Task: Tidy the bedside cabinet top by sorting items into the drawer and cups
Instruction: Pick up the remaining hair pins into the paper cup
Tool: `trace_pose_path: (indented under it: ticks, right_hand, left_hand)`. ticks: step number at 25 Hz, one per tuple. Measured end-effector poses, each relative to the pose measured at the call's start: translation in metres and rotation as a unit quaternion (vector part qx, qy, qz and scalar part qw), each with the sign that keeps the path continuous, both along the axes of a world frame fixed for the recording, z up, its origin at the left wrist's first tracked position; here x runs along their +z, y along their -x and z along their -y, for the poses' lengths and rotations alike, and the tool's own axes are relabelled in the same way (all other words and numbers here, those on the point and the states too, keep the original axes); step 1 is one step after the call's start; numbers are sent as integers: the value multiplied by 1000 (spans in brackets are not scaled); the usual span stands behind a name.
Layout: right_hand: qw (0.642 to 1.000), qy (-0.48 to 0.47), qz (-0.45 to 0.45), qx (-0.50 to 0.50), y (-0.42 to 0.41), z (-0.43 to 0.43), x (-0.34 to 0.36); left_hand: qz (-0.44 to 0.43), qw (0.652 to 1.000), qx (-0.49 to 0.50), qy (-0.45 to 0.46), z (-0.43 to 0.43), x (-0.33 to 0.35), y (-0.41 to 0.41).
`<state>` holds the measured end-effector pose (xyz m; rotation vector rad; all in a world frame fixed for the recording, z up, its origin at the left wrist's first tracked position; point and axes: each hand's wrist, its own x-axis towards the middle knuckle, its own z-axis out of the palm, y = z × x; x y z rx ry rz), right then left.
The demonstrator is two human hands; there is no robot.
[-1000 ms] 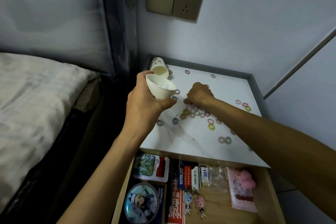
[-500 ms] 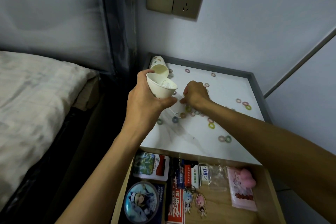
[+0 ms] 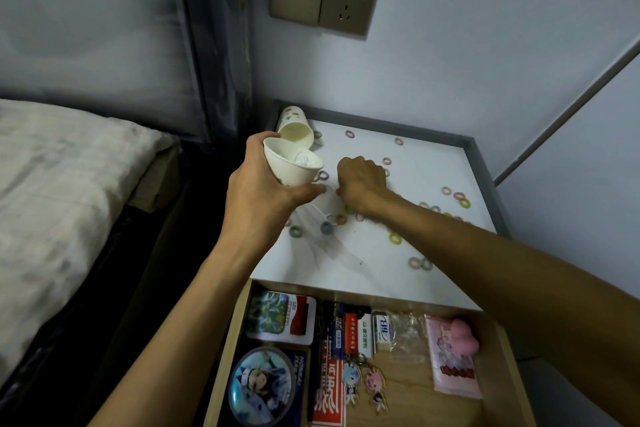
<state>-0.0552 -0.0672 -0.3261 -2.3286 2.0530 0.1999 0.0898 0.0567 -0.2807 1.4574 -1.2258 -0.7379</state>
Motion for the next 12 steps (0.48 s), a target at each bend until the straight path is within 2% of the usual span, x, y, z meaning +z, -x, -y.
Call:
trace_pose_path:
  ticks: [7, 12]
  right_hand:
    - [997, 8, -59, 47, -2, -12, 4]
    - [996, -22, -69, 55, 1, -13, 4]
  left_hand:
    - [-5, 1000, 0, 3, 0, 1, -3]
    - [-4, 1000, -2, 6, -2, 2, -5]
